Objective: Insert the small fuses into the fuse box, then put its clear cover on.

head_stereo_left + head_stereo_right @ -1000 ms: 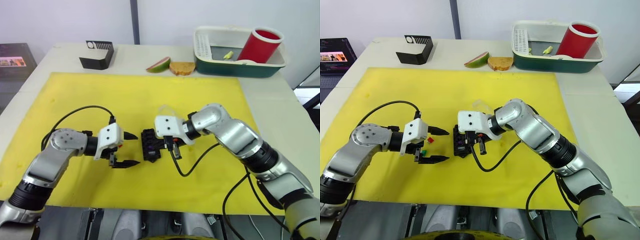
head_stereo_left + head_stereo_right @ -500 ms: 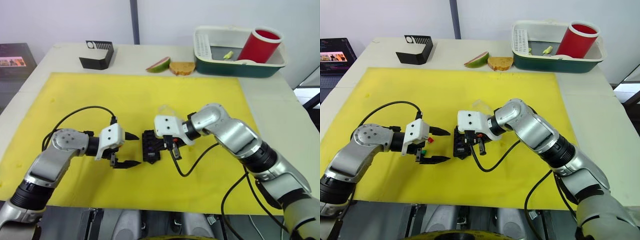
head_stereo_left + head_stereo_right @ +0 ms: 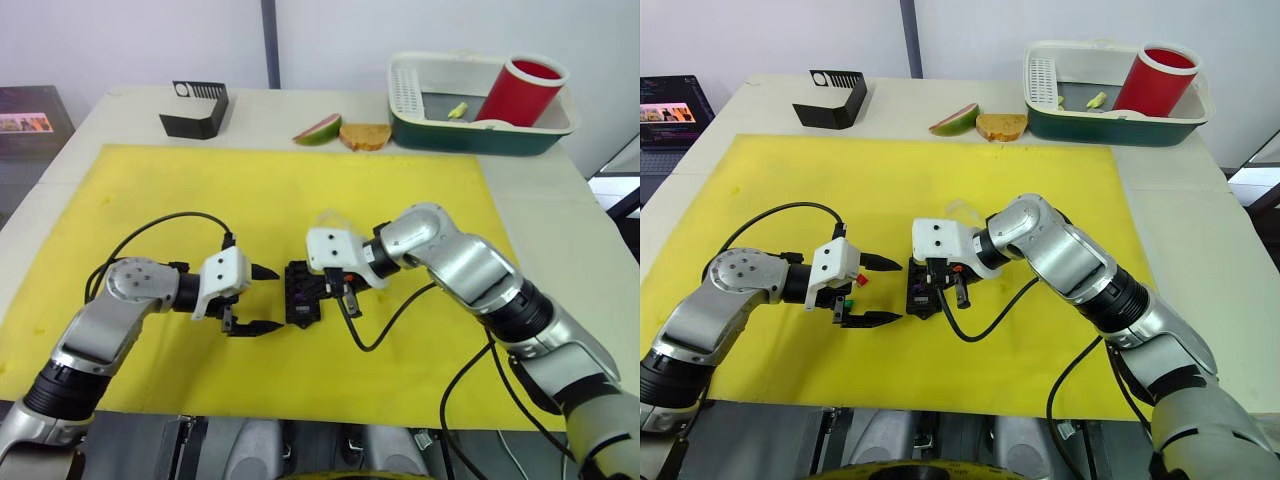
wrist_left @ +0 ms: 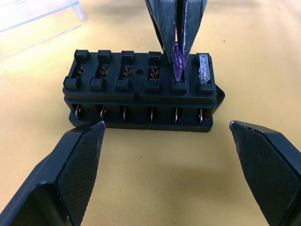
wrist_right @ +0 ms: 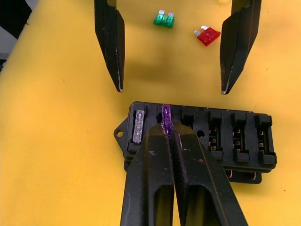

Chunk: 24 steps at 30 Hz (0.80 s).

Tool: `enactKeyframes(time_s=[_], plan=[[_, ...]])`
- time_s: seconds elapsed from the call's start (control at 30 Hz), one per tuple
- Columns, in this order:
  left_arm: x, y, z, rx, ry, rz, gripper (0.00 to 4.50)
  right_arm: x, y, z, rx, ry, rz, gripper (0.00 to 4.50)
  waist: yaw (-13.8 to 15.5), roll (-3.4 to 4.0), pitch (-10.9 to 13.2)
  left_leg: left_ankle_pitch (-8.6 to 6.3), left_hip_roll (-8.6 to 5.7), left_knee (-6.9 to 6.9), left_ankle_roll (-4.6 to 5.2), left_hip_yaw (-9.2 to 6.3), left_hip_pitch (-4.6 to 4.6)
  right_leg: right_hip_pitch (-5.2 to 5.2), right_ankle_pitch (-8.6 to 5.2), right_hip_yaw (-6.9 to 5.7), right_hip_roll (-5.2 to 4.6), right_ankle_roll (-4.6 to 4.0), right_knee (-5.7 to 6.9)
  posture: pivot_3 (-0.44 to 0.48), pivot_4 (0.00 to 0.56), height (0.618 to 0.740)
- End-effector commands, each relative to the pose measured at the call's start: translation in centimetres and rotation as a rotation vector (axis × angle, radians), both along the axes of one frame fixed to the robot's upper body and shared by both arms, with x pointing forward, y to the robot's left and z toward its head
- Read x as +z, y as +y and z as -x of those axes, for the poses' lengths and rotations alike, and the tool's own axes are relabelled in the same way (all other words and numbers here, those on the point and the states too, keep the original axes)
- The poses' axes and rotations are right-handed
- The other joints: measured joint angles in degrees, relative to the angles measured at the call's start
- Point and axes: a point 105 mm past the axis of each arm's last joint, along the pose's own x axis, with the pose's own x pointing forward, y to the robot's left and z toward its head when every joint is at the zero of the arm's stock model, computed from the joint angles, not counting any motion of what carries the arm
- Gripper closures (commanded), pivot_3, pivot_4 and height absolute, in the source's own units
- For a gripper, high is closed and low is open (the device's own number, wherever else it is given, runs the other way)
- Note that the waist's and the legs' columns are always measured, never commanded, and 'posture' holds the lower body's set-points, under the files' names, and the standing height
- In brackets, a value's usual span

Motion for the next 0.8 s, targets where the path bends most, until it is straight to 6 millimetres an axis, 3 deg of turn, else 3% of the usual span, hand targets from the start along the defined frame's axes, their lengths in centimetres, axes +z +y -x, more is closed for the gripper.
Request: enactKeyframes(time_s=[0.03, 0.5, 0.8], plan=[[0.8, -0.3, -0.2, -0.011, -0.04, 0.007, 0.06, -0.1, 0.1, 0.4, 0.023, -0.012, 0.01, 4.5, 0.0, 0.0, 0.0, 0.0, 0.0, 0.0, 0.0, 0.0, 0.0, 0.0, 0.0, 0.0, 0.0, 0.0, 0.0, 0.0, 0.15, 0.74], [0.7, -0.4, -0.3, -0.013, -0.042, 0.009, 0.06, 0.6, -0.1, 0.6, 0.012, 0.007, 0.017, 4.5, 0.02, 0.0, 0.0, 0.0, 0.0, 0.01, 0.0, 0.0, 0.0, 0.0, 0.0, 0.0, 0.0, 0.0, 0.01, 0.0, 0.15, 0.74], [0.7, -0.6, -0.1, -0.014, -0.041, 0.011, 0.06, -0.5, -0.2, 0.5, 0.003, -0.008, 0.043, 4.5, 0.0, 0.0, 0.0, 0.0, 0.0, 0.01, 0.0, 0.0, 0.0, 0.01, 0.0, 0.0, 0.0, 0.0, 0.01, 0.0, 0.15, 0.74]])
